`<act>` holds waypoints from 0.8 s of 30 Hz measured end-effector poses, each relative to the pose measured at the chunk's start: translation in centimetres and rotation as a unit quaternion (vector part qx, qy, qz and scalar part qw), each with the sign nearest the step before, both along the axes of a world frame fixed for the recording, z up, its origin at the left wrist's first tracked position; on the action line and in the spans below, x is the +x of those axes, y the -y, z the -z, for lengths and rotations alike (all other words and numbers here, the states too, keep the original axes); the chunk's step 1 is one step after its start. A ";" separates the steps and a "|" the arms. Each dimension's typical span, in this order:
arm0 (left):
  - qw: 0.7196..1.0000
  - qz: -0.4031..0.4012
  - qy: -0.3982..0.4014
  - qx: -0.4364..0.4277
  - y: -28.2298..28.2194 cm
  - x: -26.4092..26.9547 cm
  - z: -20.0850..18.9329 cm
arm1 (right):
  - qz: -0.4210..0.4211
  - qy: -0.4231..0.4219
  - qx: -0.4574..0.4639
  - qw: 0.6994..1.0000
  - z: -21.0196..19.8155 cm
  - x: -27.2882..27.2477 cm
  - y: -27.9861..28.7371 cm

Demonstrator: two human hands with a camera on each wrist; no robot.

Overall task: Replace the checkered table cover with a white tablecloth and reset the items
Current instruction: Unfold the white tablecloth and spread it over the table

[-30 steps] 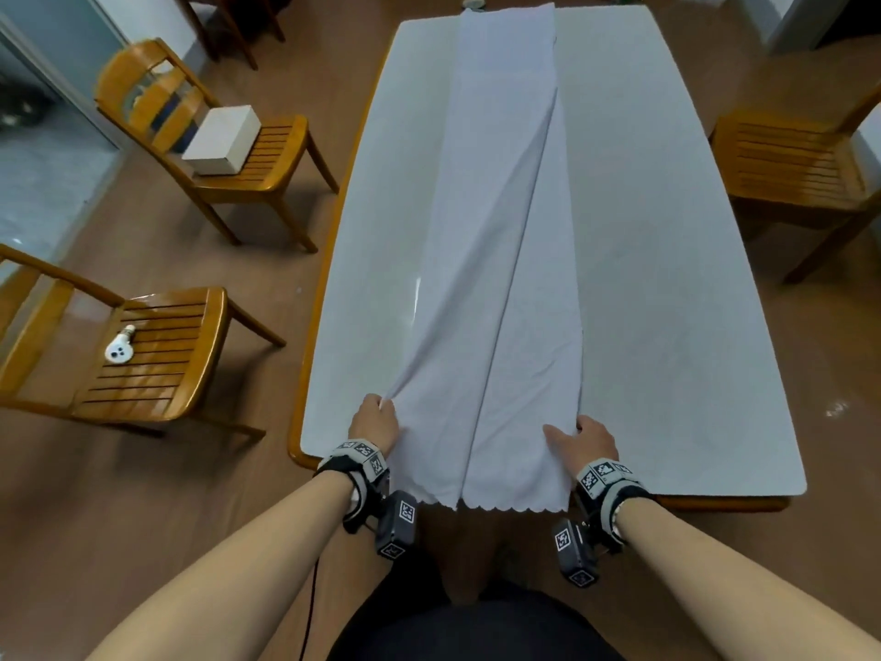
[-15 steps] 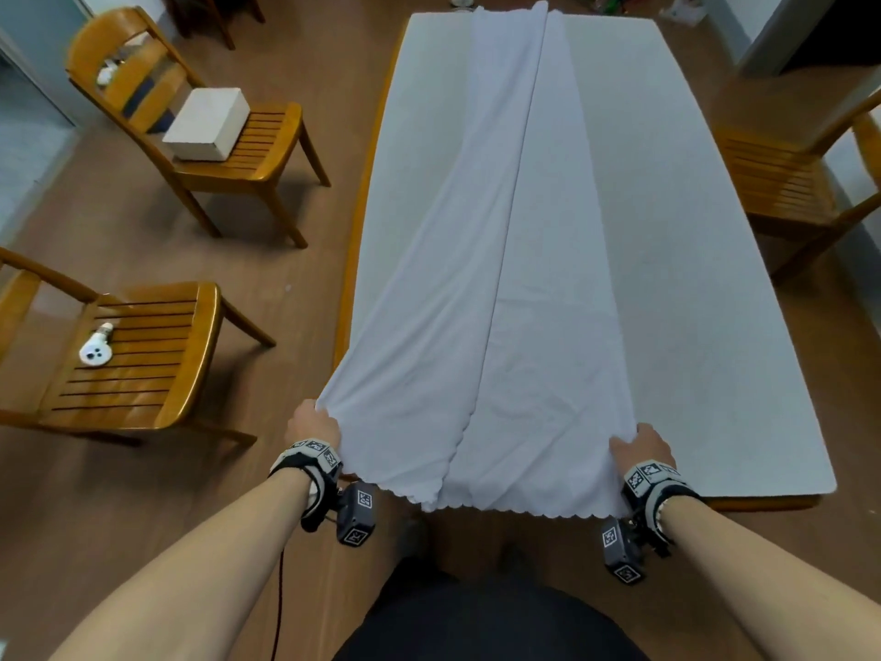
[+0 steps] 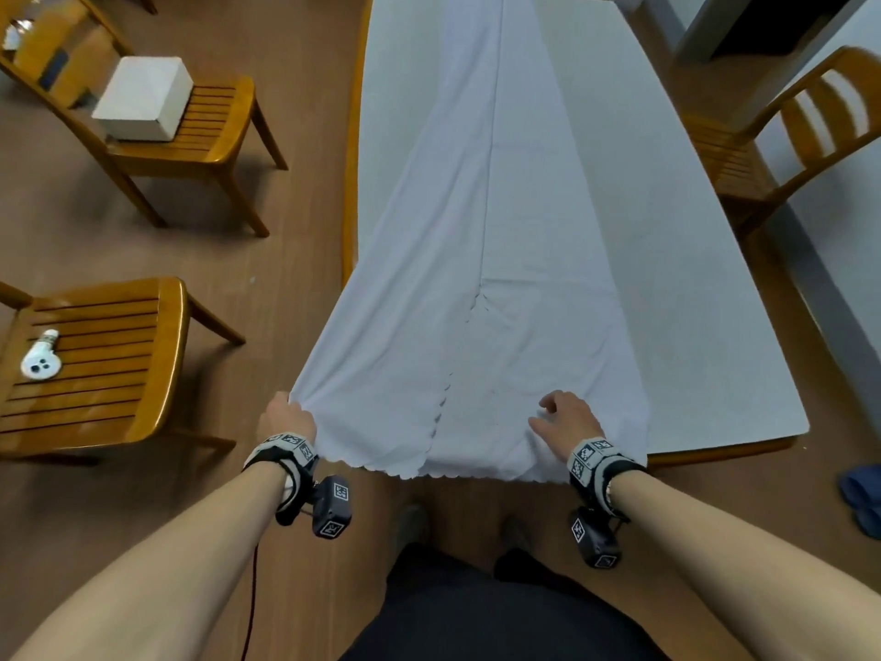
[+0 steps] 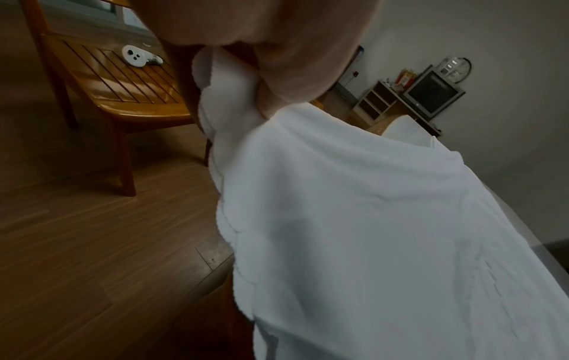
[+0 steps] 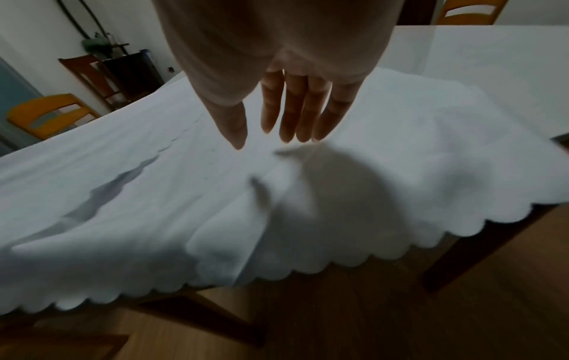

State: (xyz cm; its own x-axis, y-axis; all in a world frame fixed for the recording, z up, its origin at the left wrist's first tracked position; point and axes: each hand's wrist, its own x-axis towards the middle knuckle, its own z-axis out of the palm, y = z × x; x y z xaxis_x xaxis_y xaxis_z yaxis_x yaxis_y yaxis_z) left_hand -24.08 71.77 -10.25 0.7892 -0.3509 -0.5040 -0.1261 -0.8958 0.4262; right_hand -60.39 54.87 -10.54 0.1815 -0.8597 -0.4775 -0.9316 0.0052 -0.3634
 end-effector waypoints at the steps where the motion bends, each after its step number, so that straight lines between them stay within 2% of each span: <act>1: 1.000 -0.006 -0.009 -0.010 0.0 0.0 0.2 | -0.007 0.002 0.001 1.000 0.1 0.8 -0.6; 3: 0.999 -0.005 -0.010 -0.033 0.3 -0.6 0.5 | -0.022 -0.002 0.001 1.000 0.5 2.4 -1.6; 7: 0.994 0.083 0.034 -0.062 1.6 -2.4 0.9 | -0.072 -0.067 0.007 0.995 1.1 4.5 -2.8; 10: 0.982 0.161 -0.005 -0.103 2.5 -4.3 1.0 | -0.086 -0.136 0.009 0.987 1.1 5.1 -3.0; 13: 0.957 0.262 -0.048 -0.116 3.2 -6.6 1.1 | -0.074 -0.159 0.013 0.984 1.2 4.9 -2.8; 17: 0.918 0.378 -0.046 -0.114 3.9 -9.6 1.4 | -0.064 -0.151 0.021 0.986 1.5 4.5 -2.8; 20: 0.882 0.464 -0.044 -0.074 4.2 -11.6 2.0 | -0.083 -0.166 0.022 0.982 1.6 4.3 -2.6; 22: 0.868 0.492 -0.051 -0.038 4.2 -12.6 2.2 | -0.096 -0.161 0.025 0.982 1.6 4.1 -2.2; 24: 0.866 0.498 -0.041 -0.015 4.4 -13.4 2.0 | -0.110 -0.132 0.029 0.985 1.6 3.4 -1.7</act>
State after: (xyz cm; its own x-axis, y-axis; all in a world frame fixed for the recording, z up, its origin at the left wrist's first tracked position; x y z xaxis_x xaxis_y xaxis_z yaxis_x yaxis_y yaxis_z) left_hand -37.50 67.34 -12.27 0.0503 -0.8512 -0.5224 -0.7983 -0.3486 0.4911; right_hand -57.04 56.60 -12.13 0.2224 -0.7841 -0.5795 -0.9747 -0.1934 -0.1124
